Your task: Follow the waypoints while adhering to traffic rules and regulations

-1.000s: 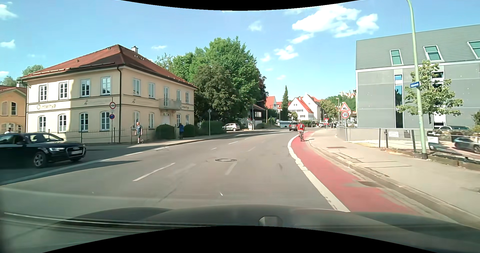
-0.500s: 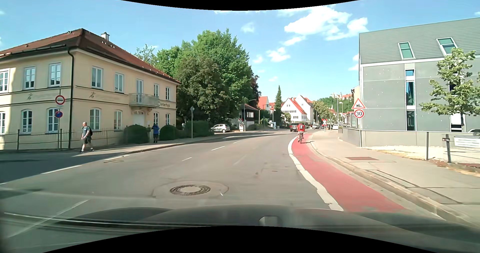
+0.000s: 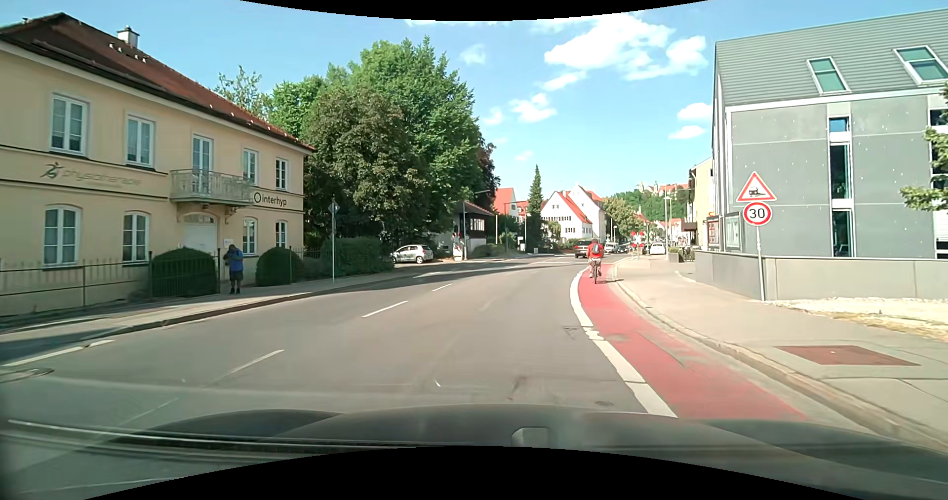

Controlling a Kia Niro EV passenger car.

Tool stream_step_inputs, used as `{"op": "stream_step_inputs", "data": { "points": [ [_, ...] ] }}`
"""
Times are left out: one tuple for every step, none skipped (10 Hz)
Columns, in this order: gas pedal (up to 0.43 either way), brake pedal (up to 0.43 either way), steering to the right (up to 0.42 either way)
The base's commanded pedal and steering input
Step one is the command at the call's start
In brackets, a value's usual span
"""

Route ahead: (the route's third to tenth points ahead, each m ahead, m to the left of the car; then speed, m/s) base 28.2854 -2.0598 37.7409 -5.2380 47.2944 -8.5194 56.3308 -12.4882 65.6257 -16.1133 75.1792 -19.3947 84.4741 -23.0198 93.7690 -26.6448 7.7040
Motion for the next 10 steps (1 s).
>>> {"op": "stream_step_inputs", "data": {
  "points": [
    [0.0,0.165,0.049],
    [0.0,0.201,0.051],
    [0.0,0.201,0.05],
    [0.0,0.183,0.051],
    [0.0,0.165,0.051],
    [0.0,0.165,0.047],
    [0.0,0.159,0.043],
    [0.0,0.159,0.044],
    [0.0,0.134,0.044],
    [0.0,0.116,0.043]
  ]
}}
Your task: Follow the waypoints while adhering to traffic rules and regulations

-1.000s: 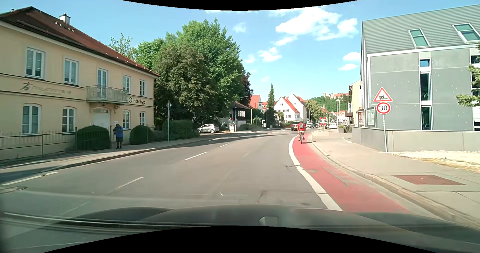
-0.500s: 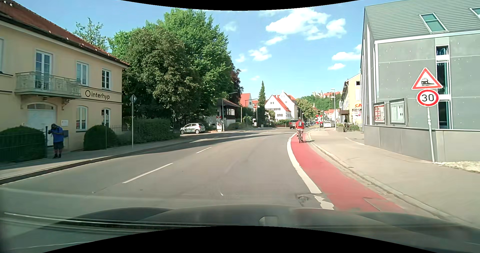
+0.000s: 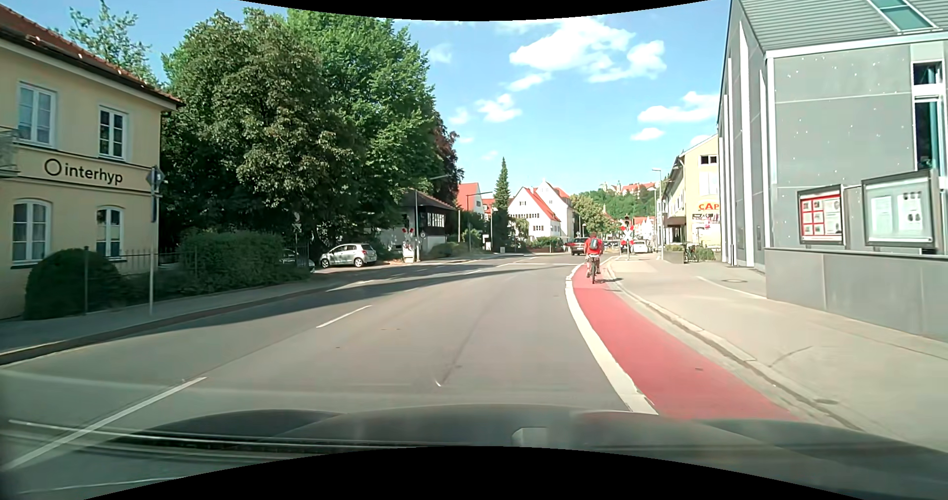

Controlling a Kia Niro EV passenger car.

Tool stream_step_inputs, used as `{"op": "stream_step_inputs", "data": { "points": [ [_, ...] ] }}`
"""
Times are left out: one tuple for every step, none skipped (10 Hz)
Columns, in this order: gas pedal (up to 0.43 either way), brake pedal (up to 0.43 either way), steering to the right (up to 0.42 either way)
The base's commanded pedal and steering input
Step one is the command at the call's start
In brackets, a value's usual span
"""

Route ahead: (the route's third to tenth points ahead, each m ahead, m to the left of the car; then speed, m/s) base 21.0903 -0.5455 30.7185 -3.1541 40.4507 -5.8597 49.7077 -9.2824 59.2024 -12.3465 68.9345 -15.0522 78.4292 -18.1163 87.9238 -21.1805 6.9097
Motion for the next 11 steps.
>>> {"op": "stream_step_inputs", "data": {
  "points": [
    [0.0,0.134,0.048],
    [0.0,0.171,0.05],
    [0.0,0.171,0.046],
    [0.0,0.171,0.043],
    [0.0,0.177,0.043],
    [0.0,0.189,0.042],
    [0.0,0.207,0.041],
    [0.0,0.226,0.039],
    [0.0,0.226,0.037],
    [0.0,0.226,0.034],
    [0.0,0.201,0.029]
  ]
}}
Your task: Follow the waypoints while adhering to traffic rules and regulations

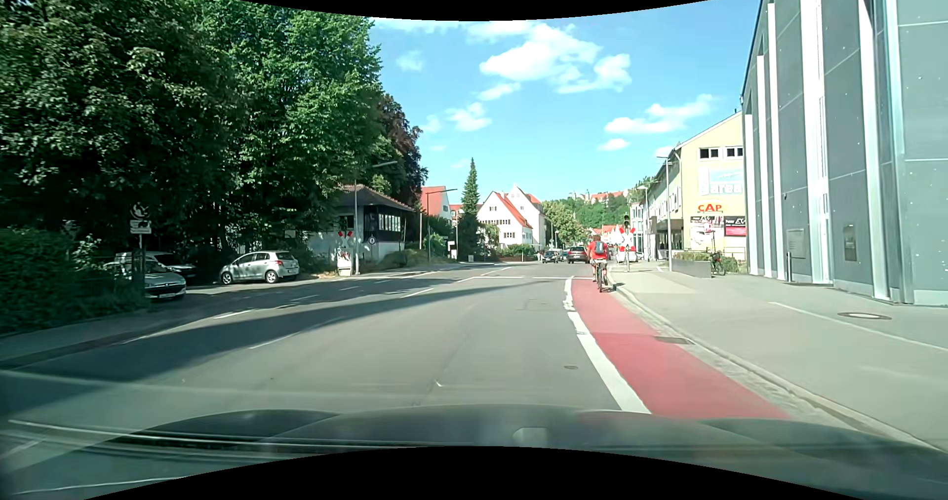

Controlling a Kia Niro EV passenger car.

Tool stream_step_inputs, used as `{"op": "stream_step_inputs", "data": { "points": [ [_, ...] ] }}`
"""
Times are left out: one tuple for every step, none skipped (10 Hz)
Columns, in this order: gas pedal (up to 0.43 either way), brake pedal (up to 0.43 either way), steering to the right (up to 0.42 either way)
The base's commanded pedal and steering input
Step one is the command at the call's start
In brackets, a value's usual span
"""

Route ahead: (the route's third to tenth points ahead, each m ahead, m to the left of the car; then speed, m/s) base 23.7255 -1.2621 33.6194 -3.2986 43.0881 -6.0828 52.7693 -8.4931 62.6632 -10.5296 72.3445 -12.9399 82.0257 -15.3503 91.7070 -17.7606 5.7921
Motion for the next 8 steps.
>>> {"op": "stream_step_inputs", "data": {
  "points": [
    [0.0,0.201,0.03],
    [0.0,0.195,0.031],
    [0.0,0.189,0.031],
    [0.0,0.189,0.031],
    [0.0,0.183,0.031],
    [0.0,0.146,0.031],
    [0.0,0.14,0.033],
    [0.0,0.14,0.038]
  ]
}}
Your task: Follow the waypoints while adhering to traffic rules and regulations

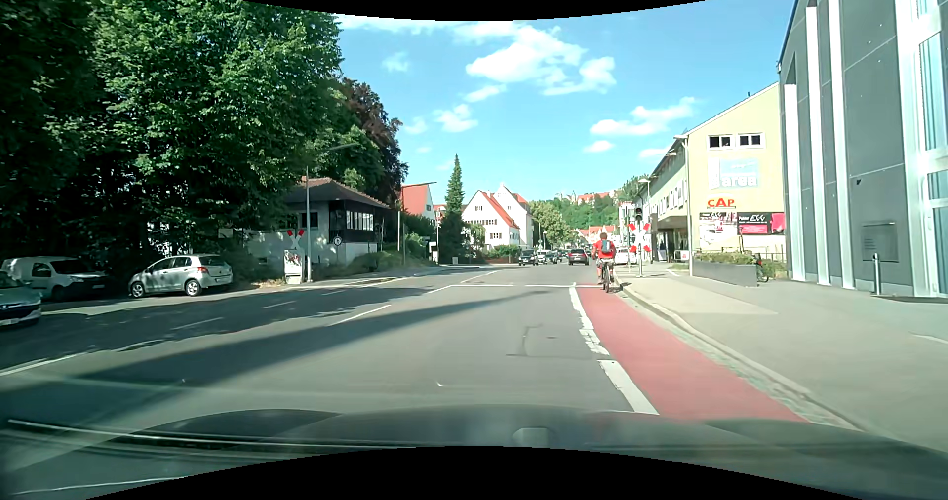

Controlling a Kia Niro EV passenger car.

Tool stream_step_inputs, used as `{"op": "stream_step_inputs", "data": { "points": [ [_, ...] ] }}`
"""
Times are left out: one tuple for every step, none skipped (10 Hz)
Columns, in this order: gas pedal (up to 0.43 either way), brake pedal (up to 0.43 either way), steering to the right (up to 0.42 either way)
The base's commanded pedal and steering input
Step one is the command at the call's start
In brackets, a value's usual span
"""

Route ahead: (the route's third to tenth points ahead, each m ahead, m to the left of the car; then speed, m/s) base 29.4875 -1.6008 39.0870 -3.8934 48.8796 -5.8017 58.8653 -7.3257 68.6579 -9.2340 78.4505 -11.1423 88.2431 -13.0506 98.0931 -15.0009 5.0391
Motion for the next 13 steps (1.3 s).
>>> {"op": "stream_step_inputs", "data": {
  "points": [
    [0.0,0.134,0.042],
    [0.0,0.122,0.043],
    [0.0,0.116,0.045],
    [0.0,0.104,0.048],
    [0.0,0.073,0.048],
    [0.0,0.055,0.048],
    [0.0,0.043,0.048],
    [0.0,0.037,0.047],
    [0.0,0.037,0.047],
    [0.0,0.037,0.045],
    [0.0,0.037,0.044],
    [0.0,0.043,0.044],
    [0.0,0.043,0.044]
  ]
}}
